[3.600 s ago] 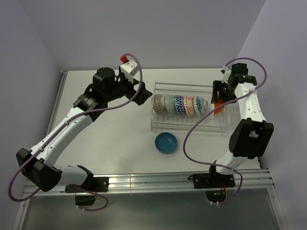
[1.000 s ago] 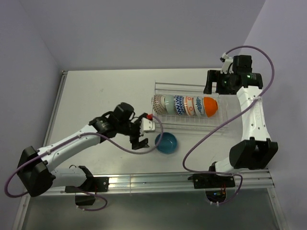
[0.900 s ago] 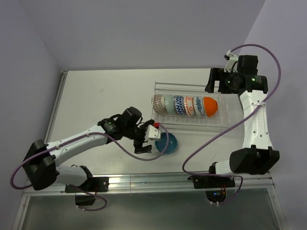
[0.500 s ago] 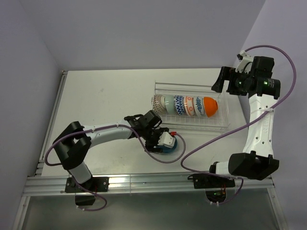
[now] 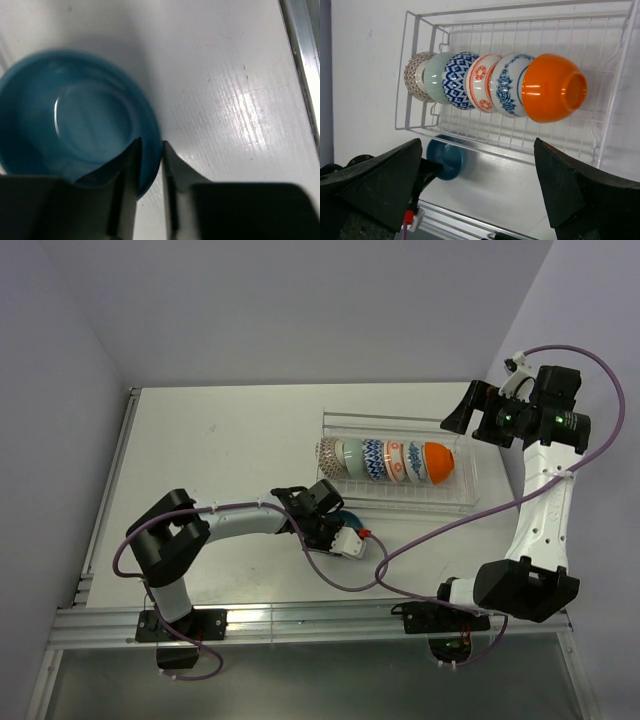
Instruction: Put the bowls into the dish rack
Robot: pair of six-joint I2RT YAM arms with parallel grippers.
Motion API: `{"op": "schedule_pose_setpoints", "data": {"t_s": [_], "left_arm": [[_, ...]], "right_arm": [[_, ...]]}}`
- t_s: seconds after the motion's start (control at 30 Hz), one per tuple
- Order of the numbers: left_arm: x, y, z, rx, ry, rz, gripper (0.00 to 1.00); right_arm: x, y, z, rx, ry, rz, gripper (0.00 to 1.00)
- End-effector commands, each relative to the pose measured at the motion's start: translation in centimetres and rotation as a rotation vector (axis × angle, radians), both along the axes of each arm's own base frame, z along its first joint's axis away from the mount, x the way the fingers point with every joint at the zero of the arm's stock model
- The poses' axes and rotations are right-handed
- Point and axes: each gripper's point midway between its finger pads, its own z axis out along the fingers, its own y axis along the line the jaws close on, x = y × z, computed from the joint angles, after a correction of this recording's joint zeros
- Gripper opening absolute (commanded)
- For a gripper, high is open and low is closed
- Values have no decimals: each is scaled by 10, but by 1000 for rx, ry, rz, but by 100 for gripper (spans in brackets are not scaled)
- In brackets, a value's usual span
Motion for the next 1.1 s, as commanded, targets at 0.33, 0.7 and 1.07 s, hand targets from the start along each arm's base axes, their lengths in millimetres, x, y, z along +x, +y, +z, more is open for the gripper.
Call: {"op": "schedule_pose_setpoints", "data": {"t_s": [0.33, 0.7, 1.07], "left_arm": [[-12, -40, 121, -297, 74, 88, 0], [19, -63, 290, -770, -75, 259, 0], [44, -60, 346, -1014, -160, 367, 0]], "right_arm": [[-3, 21, 32, 147, -118, -12, 98], [-16, 60, 63, 350, -170, 168, 98], [-22, 98, 61, 456, -161, 272, 97]]}}
